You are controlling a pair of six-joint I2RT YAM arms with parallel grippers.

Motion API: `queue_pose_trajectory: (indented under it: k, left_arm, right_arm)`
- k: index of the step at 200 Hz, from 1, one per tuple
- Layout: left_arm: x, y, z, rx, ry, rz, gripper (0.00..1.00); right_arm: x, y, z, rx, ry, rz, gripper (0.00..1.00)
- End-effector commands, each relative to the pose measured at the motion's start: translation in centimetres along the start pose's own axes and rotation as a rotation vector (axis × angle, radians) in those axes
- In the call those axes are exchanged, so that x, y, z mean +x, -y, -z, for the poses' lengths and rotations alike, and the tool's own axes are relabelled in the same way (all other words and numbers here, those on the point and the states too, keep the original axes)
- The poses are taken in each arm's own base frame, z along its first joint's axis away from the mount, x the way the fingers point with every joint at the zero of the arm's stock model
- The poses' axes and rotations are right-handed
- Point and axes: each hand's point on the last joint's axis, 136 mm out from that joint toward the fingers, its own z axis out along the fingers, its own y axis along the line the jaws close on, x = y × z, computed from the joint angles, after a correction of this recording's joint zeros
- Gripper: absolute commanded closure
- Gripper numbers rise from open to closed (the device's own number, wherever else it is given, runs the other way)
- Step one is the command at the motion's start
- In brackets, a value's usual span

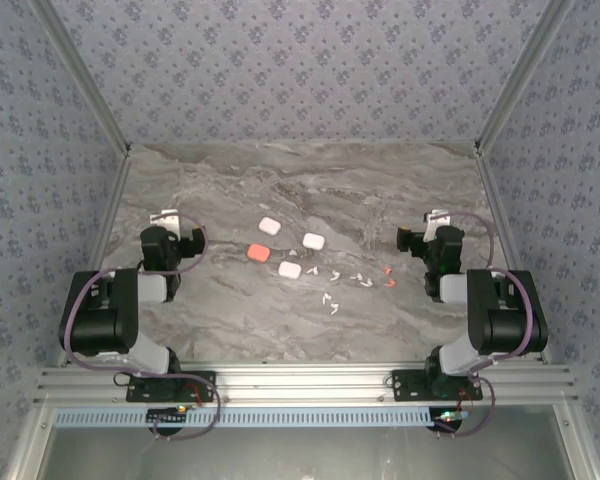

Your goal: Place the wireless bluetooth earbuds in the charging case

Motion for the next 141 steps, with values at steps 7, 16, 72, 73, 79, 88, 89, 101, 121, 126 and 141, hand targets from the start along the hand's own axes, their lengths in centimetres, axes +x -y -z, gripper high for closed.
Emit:
queue_pose_trajectory:
  k: [7,16,72,73,79,88,89,101,121,126,141]
  left_arm:
    - [-0.73,0.02,-0.25,-0.001,0.015,0.007,0.01]
    - [-0.69,0.05,-0.26,-0.001,0.013,0.006,0.01]
    - [-0.65,0.07,-0.26,0.0,0.013,0.007,0.01]
    - [-0.69,0.07,-0.27,0.0,0.013,0.006,0.01]
    - [-0.69,0.06,-0.26,0.0,0.013,0.006,0.01]
    - [-0.67,0.07,-0.25,0.0,0.012,0.007,0.01]
    - [-0.66,0.07,-0.26,0.0,0.013,0.007,0.01]
    - [-0.74,0.06,-0.27,0.0,0.014,0.008,0.01]
    - [-0.71,0.07,-0.26,0.0,0.013,0.008,0.01]
    - [-0.68,0.03,-0.26,-0.001,0.013,0.009,0.01]
    - [-1.02,0.0,-0.08,-0.004,0.018,0.01,0.01]
  right_arm:
    - [-0.49,0.12,-0.16,0.012,0.012,0.005,0.0]
    - [-0.47,0.15,-0.16,0.013,0.012,0.004,0.0]
    - [-0.45,0.16,-0.16,0.011,0.011,0.002,0.0]
    - [-0.47,0.19,-0.15,0.011,0.011,0.002,0.0]
    - [-0.54,0.19,-0.16,0.01,0.013,0.0,0.0]
    - [-0.46,0.19,-0.16,0.007,0.011,-0.002,0.0]
    - [-0.45,0.21,-0.16,0.007,0.011,-0.003,0.0]
    - [-0.52,0.27,-0.18,0.006,0.013,-0.006,0.0]
    - [-0.52,0.3,-0.16,0.005,0.012,-0.007,0.0]
    - [-0.54,0.29,-0.16,0.004,0.013,-0.008,0.0]
    - [-0.52,0.26,-0.13,-0.005,0.015,-0.012,0.0]
